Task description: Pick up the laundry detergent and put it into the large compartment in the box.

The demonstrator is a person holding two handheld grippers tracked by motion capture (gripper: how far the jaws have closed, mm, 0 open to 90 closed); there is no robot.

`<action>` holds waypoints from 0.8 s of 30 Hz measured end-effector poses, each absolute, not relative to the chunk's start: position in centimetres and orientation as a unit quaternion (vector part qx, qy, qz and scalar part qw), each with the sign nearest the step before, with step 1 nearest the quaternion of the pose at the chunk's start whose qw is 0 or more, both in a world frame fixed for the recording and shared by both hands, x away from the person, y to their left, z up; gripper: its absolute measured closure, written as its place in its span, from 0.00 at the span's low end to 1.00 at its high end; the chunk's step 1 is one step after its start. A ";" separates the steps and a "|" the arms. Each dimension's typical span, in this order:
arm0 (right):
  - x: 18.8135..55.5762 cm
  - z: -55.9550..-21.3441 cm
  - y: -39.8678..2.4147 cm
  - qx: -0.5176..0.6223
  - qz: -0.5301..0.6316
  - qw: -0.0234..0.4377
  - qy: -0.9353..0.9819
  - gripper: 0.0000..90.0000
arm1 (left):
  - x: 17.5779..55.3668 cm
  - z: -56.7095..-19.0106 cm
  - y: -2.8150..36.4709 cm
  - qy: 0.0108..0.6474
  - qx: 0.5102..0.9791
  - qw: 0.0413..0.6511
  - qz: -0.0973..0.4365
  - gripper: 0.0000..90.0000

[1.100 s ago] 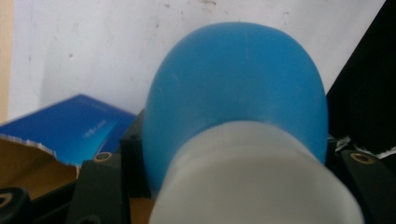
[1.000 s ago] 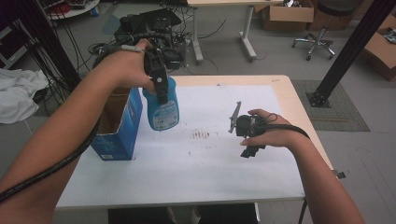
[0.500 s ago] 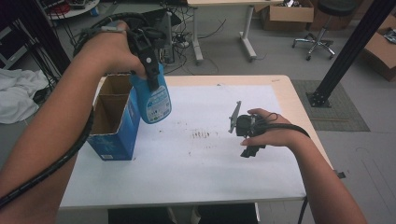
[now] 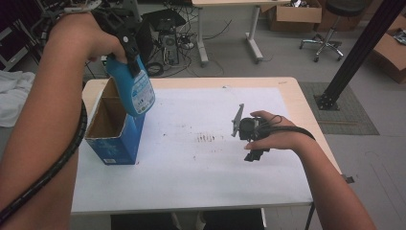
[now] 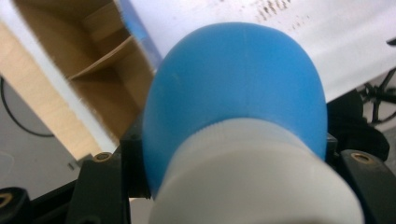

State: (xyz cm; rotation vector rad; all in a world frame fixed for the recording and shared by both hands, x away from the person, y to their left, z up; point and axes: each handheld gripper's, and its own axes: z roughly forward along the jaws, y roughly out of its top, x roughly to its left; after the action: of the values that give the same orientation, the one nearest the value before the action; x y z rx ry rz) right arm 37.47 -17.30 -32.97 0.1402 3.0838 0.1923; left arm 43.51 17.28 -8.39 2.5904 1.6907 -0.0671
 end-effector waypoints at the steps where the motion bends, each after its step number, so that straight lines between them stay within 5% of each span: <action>1: 37.4 -33.0 -17.2 0.044 0.063 0.026 0.997 0.18 | 43.5 -8.1 17.9 0.561 0.827 0.025 -0.018 0.43; 24: 37.7 -33.0 -16.8 0.037 0.065 0.027 0.997 0.18 | 43.0 -11.0 24.2 0.671 0.741 0.016 0.000 0.43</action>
State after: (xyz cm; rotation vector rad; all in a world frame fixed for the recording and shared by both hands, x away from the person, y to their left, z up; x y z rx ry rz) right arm 37.66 -16.82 -32.97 0.1140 3.0796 0.2022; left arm 43.01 24.25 -11.00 2.3063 2.0866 0.0003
